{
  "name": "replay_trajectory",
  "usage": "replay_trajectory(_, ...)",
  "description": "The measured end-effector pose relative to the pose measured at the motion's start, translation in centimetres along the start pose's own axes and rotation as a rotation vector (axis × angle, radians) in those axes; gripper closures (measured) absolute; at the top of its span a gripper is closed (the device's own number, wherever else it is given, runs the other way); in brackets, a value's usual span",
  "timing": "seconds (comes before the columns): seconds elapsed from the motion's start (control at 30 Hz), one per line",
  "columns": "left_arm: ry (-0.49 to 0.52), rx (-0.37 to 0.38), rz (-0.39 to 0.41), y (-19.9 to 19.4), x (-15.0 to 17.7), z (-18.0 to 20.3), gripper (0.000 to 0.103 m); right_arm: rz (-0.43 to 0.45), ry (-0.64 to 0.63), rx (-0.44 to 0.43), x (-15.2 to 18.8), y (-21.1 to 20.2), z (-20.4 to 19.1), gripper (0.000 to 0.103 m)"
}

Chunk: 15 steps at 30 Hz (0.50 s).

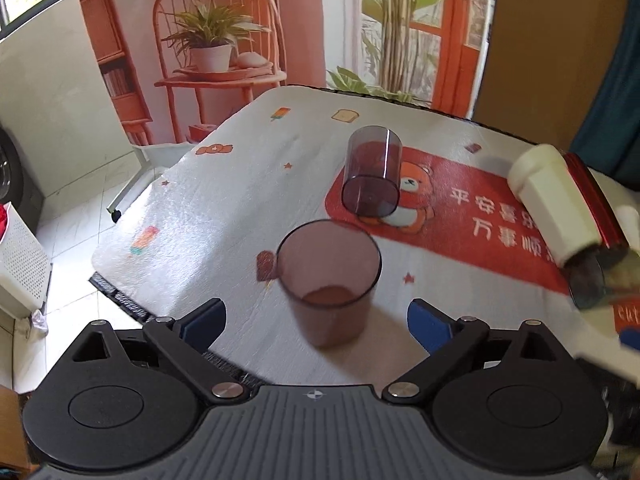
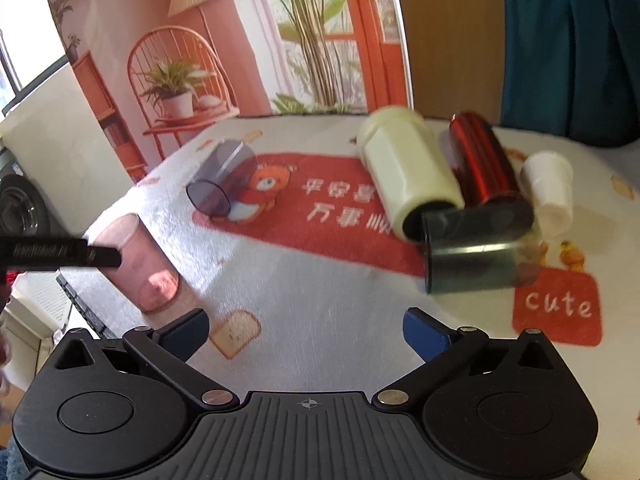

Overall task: Flip cup upright
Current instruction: 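Lower the upright cup onto the cloth and open the right tool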

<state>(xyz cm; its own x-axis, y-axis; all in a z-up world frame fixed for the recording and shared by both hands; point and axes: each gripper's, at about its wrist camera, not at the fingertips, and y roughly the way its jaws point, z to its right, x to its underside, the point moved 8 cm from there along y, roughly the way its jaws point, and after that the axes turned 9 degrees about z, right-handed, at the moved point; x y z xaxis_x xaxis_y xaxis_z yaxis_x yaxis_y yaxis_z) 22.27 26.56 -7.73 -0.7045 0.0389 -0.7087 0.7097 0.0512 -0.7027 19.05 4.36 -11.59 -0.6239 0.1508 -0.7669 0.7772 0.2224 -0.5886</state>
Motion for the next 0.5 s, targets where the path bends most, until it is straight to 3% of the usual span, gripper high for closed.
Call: replay_trajectory(0.5,-0.06,0.047,-0.011,-6.6,2.9,-3.5,0.0,0.052,-0.142,0.021,-2.4,-5.5,-5.7,0.0)
